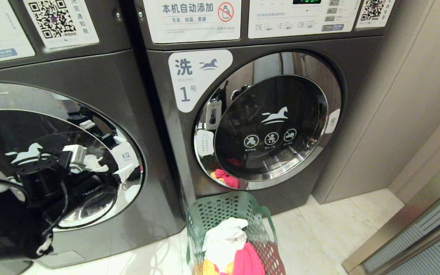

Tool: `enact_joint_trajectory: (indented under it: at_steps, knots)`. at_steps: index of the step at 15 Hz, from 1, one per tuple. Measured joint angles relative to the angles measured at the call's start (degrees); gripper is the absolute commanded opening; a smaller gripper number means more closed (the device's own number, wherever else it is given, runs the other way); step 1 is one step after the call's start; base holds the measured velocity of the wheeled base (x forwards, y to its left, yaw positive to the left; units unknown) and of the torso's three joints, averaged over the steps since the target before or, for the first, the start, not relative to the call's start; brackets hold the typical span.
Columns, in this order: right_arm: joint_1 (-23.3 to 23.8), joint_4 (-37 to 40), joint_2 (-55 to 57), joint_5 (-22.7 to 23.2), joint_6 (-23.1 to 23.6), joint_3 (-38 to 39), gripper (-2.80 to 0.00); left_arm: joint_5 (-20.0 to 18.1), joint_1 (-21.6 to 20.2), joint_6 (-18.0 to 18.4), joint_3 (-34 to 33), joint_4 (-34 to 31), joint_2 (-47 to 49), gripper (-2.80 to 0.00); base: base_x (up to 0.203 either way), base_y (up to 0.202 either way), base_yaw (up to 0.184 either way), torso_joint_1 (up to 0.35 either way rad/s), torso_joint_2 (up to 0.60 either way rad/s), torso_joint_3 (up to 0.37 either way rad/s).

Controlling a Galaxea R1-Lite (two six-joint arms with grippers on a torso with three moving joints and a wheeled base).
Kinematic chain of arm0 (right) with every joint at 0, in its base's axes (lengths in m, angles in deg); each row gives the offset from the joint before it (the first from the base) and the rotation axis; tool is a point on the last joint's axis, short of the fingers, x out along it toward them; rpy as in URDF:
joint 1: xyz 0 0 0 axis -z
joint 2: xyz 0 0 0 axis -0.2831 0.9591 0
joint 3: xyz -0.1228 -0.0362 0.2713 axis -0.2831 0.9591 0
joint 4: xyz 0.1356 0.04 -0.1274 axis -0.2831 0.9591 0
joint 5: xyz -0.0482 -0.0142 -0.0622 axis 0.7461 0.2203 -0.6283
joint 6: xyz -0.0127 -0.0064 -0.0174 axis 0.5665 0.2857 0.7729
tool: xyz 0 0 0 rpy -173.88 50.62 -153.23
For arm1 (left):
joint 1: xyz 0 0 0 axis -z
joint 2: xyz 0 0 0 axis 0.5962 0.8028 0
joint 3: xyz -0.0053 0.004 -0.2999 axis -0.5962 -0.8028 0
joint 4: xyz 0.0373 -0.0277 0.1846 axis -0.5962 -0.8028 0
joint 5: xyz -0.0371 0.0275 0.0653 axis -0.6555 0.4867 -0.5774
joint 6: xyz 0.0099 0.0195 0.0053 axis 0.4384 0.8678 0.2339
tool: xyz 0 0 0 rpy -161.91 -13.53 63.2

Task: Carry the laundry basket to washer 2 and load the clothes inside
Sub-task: Open the lid of the washing machine

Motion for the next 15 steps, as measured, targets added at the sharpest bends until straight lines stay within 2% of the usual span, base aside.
enact_joint_trajectory:
  at_steps: [4,7,15]
  knots:
    - [-0.02,0.0,0.0,-0.01,0.0,0.0,-2.8,-0.72,-0.26,-1.76,0.61,4.57,2.11,0.0,0.0,0.0,0.0,0.0,0.0,0.0]
    - [-0.05,0.0,0.0,-0.02,0.0,0.0,-2.8,-2.12,-0.28,-4.82,0.12,6.93,3.61,0.0,0.0,0.0,0.0,0.0,0.0,0.0]
    - [-0.1,0.0,0.0,-0.02,0.0,0.0,-2.8,-4.08,-0.26,-5.32,-0.44,7.01,4.63,0.0,0.0,0.0,0.0,0.0,0.0,0.0]
